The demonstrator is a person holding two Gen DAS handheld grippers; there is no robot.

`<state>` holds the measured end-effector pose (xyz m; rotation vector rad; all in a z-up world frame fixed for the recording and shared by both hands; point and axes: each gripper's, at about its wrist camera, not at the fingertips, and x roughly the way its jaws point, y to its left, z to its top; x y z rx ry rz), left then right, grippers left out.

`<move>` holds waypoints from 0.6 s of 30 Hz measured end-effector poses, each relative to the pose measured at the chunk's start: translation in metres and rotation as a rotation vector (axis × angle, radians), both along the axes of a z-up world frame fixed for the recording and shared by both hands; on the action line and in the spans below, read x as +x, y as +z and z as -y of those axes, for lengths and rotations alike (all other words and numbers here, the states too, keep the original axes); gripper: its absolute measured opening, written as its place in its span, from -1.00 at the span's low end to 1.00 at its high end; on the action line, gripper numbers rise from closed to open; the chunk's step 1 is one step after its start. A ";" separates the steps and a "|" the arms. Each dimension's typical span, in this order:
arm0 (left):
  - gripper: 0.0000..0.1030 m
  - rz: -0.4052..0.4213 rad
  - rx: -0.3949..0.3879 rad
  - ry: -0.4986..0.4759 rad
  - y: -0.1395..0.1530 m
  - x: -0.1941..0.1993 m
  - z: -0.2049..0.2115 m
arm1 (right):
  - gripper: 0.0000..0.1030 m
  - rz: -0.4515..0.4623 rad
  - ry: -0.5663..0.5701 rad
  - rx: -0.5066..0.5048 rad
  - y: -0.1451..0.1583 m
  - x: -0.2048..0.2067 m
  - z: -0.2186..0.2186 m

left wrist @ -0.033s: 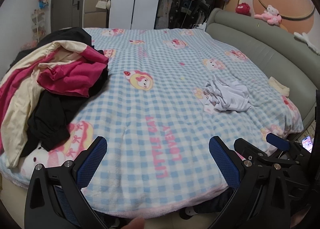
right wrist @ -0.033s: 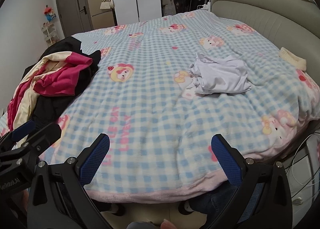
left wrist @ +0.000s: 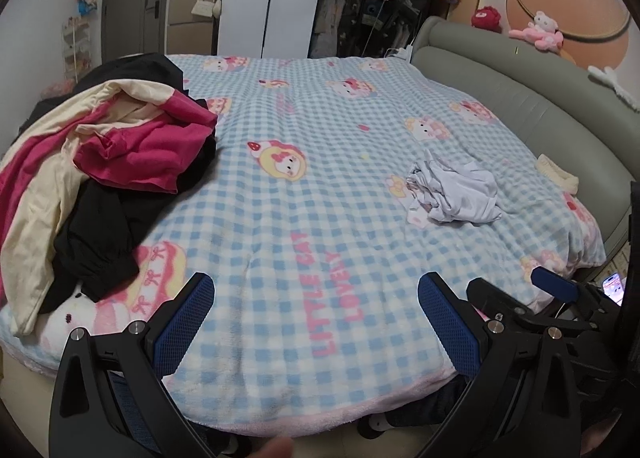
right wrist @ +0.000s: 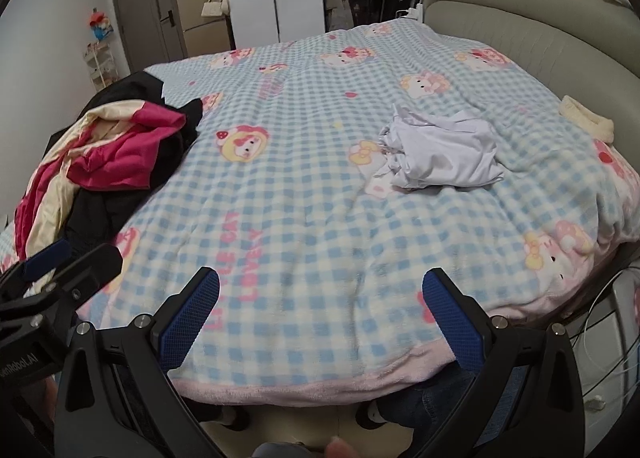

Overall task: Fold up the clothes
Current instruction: 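Move both grippers toward the cream-and-pink garment on the clothes pile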

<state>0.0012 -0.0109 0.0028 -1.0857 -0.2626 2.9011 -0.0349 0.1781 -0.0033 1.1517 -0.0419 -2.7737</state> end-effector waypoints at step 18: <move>1.00 0.006 0.076 0.431 0.014 0.028 0.223 | 0.99 -0.047 0.440 0.102 0.034 -0.067 0.222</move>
